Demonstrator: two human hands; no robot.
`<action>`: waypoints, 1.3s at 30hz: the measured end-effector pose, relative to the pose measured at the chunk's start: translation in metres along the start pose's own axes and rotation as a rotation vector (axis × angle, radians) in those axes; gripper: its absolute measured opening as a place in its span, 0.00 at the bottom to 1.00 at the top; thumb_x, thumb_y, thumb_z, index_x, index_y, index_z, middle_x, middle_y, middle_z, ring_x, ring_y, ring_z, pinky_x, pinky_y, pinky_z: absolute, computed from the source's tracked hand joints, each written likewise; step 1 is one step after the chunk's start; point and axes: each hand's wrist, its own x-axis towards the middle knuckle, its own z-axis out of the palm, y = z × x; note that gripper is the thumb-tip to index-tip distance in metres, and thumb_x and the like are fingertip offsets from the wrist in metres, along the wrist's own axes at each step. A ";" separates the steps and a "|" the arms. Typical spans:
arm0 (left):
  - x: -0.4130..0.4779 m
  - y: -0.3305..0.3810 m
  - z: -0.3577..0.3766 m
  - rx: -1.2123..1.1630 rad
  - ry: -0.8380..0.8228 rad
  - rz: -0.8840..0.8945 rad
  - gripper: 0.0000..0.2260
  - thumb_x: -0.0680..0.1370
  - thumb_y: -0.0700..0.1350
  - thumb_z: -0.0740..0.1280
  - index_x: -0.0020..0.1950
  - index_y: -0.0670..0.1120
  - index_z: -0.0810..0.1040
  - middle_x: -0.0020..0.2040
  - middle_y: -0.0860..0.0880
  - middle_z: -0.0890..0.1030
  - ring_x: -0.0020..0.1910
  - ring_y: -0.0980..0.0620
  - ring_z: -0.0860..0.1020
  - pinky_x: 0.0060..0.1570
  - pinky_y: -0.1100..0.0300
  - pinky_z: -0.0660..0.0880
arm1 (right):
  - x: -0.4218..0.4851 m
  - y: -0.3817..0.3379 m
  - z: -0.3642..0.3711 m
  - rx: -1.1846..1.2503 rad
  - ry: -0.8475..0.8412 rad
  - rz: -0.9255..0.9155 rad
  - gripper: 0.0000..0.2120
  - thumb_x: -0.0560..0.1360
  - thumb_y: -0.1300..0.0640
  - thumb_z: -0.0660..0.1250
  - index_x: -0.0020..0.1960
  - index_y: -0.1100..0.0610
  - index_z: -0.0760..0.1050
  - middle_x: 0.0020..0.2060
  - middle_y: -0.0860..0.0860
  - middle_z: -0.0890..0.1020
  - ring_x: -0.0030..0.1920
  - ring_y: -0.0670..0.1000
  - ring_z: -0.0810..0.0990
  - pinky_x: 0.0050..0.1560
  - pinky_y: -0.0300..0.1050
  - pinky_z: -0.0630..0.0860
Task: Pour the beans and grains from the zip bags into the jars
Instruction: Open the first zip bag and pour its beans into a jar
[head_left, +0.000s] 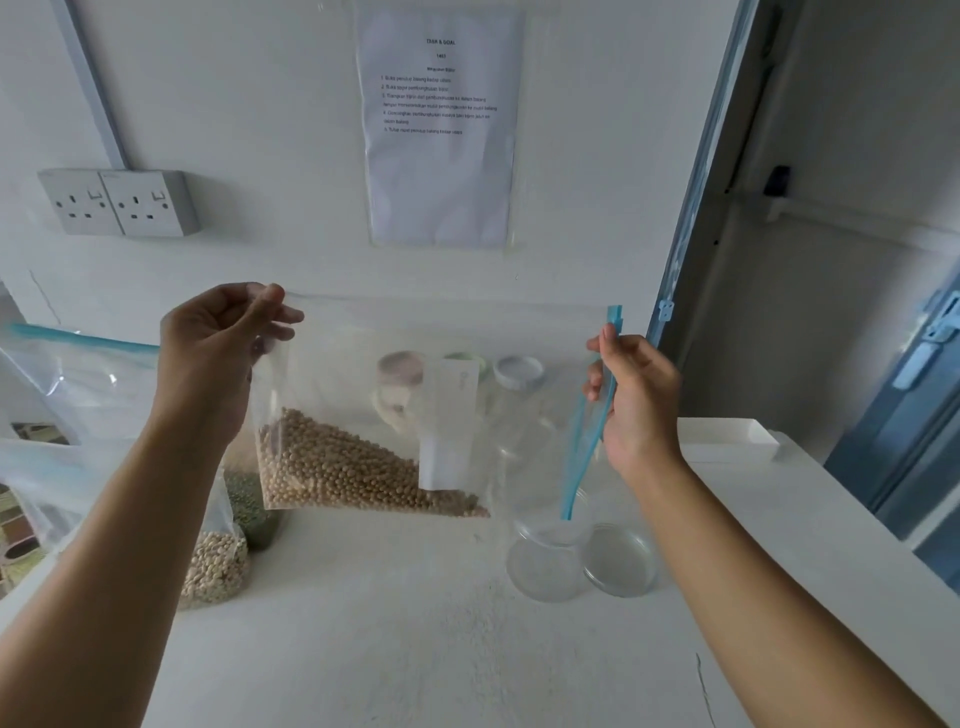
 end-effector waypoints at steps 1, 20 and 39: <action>0.001 0.001 0.001 -0.004 -0.002 0.000 0.03 0.79 0.44 0.71 0.47 0.46 0.81 0.39 0.50 0.85 0.38 0.53 0.80 0.45 0.62 0.74 | 0.000 0.001 0.000 -0.002 0.008 -0.002 0.12 0.78 0.55 0.72 0.38 0.59 0.77 0.39 0.51 0.83 0.31 0.49 0.70 0.32 0.43 0.69; 0.013 0.020 0.027 0.083 -0.041 0.042 0.04 0.80 0.44 0.71 0.47 0.45 0.81 0.37 0.52 0.86 0.36 0.56 0.79 0.41 0.65 0.73 | 0.004 0.006 -0.006 0.024 0.056 0.075 0.12 0.82 0.55 0.67 0.42 0.60 0.74 0.36 0.47 0.80 0.29 0.45 0.70 0.30 0.39 0.67; 0.024 0.031 0.025 0.127 -0.073 0.032 0.03 0.79 0.45 0.71 0.48 0.46 0.81 0.38 0.51 0.86 0.36 0.56 0.80 0.41 0.65 0.73 | 0.000 0.009 -0.004 0.061 0.044 0.128 0.15 0.82 0.52 0.66 0.39 0.57 0.72 0.35 0.48 0.79 0.34 0.48 0.72 0.39 0.47 0.73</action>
